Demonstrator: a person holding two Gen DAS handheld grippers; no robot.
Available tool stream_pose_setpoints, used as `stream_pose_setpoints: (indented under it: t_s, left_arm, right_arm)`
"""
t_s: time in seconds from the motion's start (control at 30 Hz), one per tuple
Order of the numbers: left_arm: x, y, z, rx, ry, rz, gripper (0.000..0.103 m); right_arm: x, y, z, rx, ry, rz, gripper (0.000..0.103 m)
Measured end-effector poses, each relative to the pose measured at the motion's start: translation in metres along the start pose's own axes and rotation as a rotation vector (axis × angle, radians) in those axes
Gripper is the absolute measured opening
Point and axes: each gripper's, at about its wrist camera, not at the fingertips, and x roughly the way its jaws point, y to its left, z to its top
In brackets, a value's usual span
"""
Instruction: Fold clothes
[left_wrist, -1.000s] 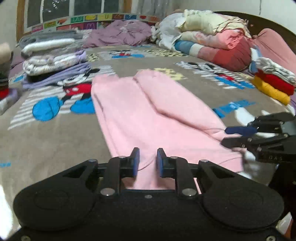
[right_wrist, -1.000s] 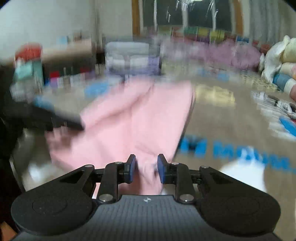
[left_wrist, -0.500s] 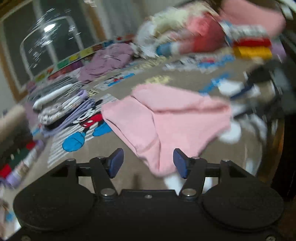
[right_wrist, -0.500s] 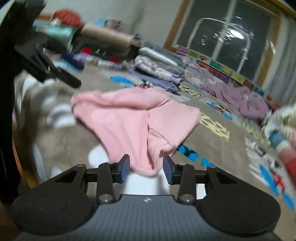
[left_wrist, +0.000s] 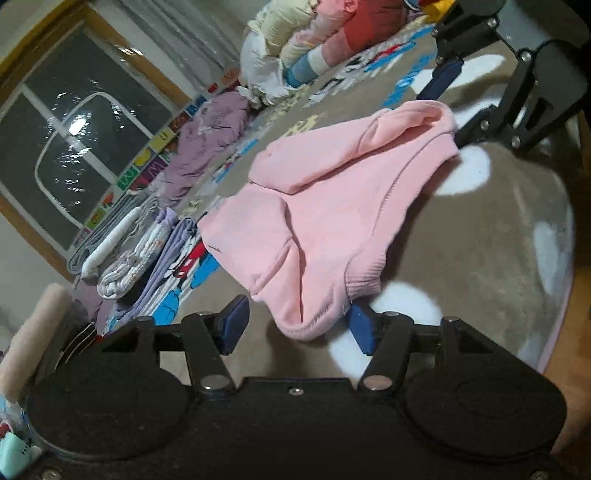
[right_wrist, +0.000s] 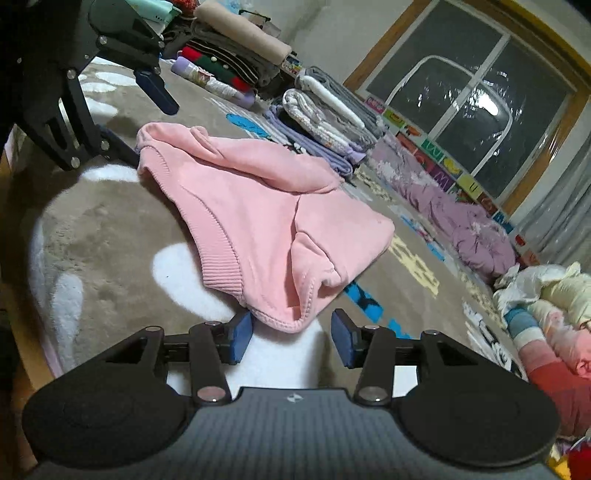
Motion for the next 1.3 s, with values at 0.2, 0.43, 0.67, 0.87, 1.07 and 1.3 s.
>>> stream_pose_setpoints:
  t_s: [0.2,0.43,0.67,0.87,1.07,1.3]
  left_arm:
    - [0.002,-0.001,0.006,-0.076,0.014,0.02,0.035]
    - [-0.008,-0.006,0.014,-0.028,0.018,0.049,0.011]
    - [-0.051,-0.007,0.018,0.05,-0.014,0.038,0.01]
    - [-0.076,0.019,0.028,-0.049,-0.075,-0.009,0.012]
    - [-0.062,0.068,0.041,-0.263,-0.138,-0.095,0.013]
    - [-0.015,0.128,0.051,-0.522,-0.166,-0.268,0.013]
  right_arm:
    - [0.007,0.004,0.001,-0.01,-0.034,-0.024,0.033]
    - [0.001,0.003,0.008,0.031,-0.056,0.016,0.014]
    - [-0.042,0.0,0.02,0.028,-0.087,0.031,0.013]
    - [-0.087,-0.005,0.022,0.035,-0.157,0.01,0.013]
    - [-0.088,-0.033,0.033,0.143,-0.221,-0.009,0.014]
    - [-0.051,-0.087,0.043,0.323,-0.246,0.053,0.016]
